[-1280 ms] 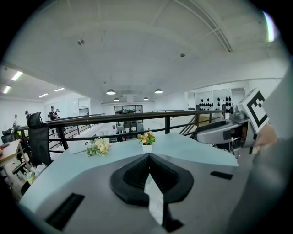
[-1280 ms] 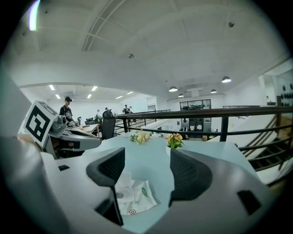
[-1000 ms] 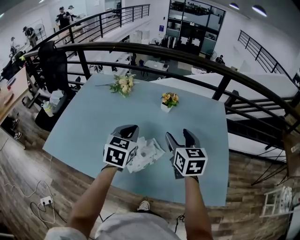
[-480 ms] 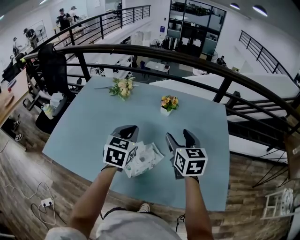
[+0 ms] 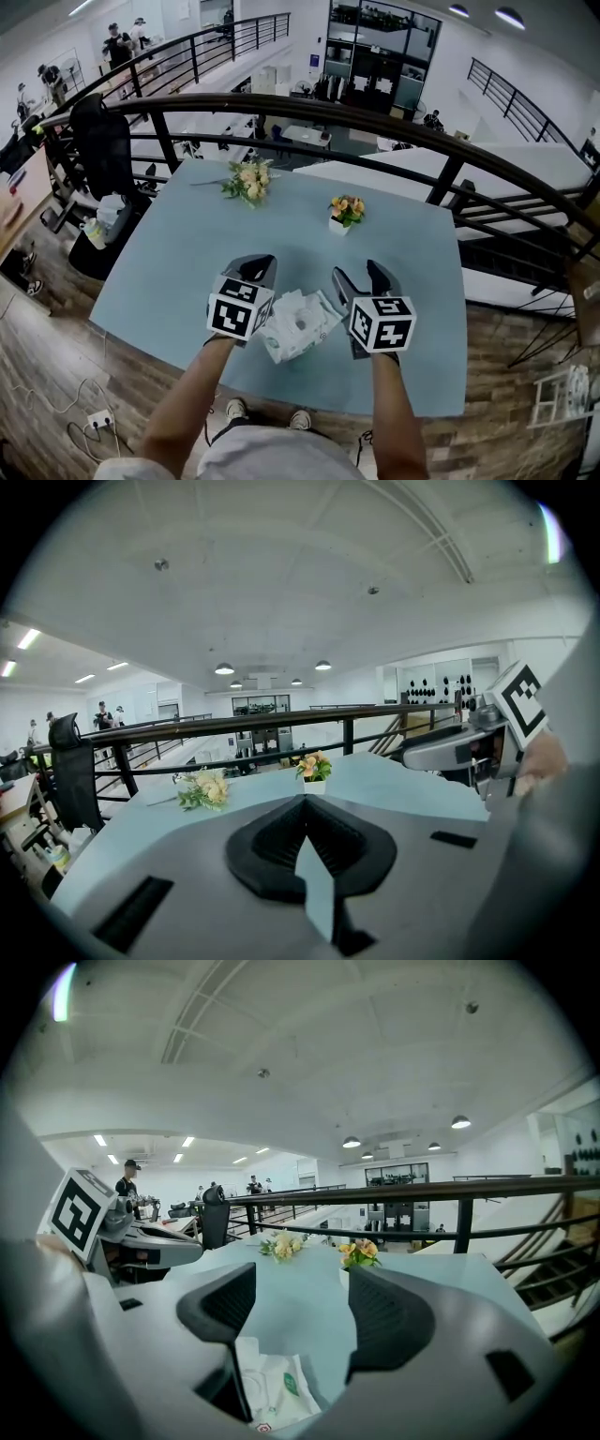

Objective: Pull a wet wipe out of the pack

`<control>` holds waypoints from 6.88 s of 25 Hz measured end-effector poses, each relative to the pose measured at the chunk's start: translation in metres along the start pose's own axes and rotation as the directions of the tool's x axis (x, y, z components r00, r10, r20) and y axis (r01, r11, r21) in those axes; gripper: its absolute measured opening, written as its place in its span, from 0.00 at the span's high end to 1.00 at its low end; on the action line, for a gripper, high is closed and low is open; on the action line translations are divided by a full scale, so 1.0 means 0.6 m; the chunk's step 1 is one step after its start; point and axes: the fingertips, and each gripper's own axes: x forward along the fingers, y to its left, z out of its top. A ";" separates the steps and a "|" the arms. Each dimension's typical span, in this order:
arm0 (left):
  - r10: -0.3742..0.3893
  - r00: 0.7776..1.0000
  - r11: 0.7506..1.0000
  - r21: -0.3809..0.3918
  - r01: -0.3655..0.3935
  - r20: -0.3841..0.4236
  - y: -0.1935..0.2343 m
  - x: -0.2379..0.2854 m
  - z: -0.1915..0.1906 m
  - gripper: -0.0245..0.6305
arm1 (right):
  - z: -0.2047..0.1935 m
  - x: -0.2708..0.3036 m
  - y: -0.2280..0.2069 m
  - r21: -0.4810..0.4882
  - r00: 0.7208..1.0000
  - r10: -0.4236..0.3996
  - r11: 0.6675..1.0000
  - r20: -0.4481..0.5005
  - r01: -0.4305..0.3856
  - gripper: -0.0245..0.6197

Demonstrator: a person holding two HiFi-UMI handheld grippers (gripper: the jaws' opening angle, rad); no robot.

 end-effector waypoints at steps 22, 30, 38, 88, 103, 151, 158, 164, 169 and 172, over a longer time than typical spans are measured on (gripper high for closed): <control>-0.139 0.990 0.990 0.032 0.139 0.012 0.048 -0.026 -0.032 0.97 | -0.018 -0.006 0.081 0.014 0.992 -0.127 0.992 -0.016 0.128 0.51; -0.151 0.989 0.988 0.029 0.151 0.008 0.039 -0.027 -0.038 0.97 | -0.041 0.000 0.094 0.018 0.993 -0.104 0.994 -0.056 0.105 0.51; -0.144 0.989 0.989 0.014 0.144 -0.014 0.036 -0.031 -0.062 0.97 | -0.083 0.010 0.117 0.007 0.991 -0.062 0.998 -0.118 0.064 0.51; -0.060 0.990 0.998 -0.041 0.055 -0.129 0.058 -0.067 -0.176 0.97 | -0.269 0.063 0.199 0.021 0.919 0.119 0.993 -0.375 -0.120 0.85; -0.066 0.988 0.997 -0.040 0.061 -0.141 0.055 -0.060 -0.182 0.97 | -0.271 0.068 0.200 0.027 0.913 0.130 0.991 -0.386 -0.130 0.94; -0.125 0.988 0.992 0.021 0.127 -0.090 0.017 -0.047 -0.130 0.97 | -0.166 0.031 0.141 0.053 0.970 0.043 0.998 -0.241 -0.031 0.95; -0.127 0.988 0.991 0.026 0.130 -0.087 0.015 -0.046 -0.126 0.97 | -0.153 0.026 0.134 0.052 0.975 0.029 0.999 -0.219 -0.018 0.95; -0.132 0.988 0.991 0.027 0.134 -0.081 0.008 -0.045 -0.119 0.97 | -0.130 0.017 0.123 0.032 0.982 0.011 0.999 -0.190 -0.006 0.95; -0.137 0.988 0.990 0.032 0.140 -0.077 0.004 -0.041 -0.118 0.97 | -0.122 0.010 0.117 0.039 0.985 0.002 0.999 -0.175 0.005 0.95; -0.142 0.987 0.989 0.031 0.145 -0.076 0.001 -0.040 -0.115 0.97 | -0.121 0.007 0.112 0.043 0.986 -0.005 0.999 -0.169 0.013 0.95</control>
